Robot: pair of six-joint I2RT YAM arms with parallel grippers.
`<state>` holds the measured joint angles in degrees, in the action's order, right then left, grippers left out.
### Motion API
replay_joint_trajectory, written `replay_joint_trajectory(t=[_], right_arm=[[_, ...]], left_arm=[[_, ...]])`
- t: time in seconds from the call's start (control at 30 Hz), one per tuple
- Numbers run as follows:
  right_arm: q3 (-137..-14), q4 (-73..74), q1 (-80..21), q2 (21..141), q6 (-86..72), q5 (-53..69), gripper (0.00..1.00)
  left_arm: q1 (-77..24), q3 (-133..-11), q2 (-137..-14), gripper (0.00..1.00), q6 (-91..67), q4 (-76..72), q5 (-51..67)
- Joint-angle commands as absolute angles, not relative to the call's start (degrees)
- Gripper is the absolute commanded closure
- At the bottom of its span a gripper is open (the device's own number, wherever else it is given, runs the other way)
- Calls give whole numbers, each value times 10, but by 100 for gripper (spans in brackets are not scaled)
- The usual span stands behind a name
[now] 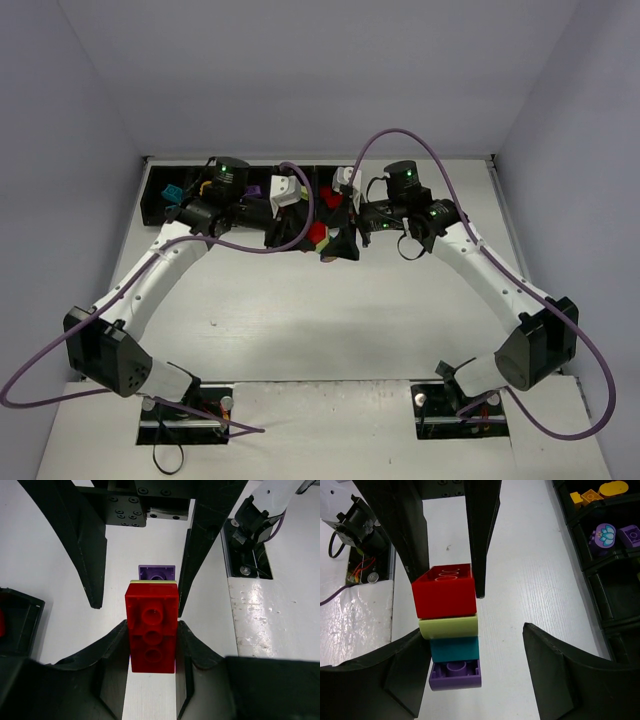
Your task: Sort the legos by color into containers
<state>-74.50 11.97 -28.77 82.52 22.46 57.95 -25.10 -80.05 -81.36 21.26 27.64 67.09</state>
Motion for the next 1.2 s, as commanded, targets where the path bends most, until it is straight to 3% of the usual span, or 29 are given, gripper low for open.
replay_joint_trajectory(t=[0.0,0.1,0.2,0.23,0.27,0.37,0.97,1.17], right_arm=[[-780,103,-294,825,229,606,34],[-782,103,-295,826,228,606,36],[-780,103,-299,829,226,606,48],[-780,103,-299,829,225,607,55],[-776,103,-299,830,222,606,71],[-766,104,-298,825,219,599,99],[-646,102,-250,779,162,540,100],[-638,97,-230,757,141,454,100]], left_arm=[[-260,-831,-814,100,232,258,704],[-262,-829,-816,100,231,257,702],[-262,-826,-816,100,225,249,700],[-262,-826,-815,100,222,245,700],[-262,-824,-815,100,219,238,698],[-261,-823,-812,100,215,227,690],[-214,-812,-822,100,248,218,701],[-217,-855,-930,100,38,59,528]])
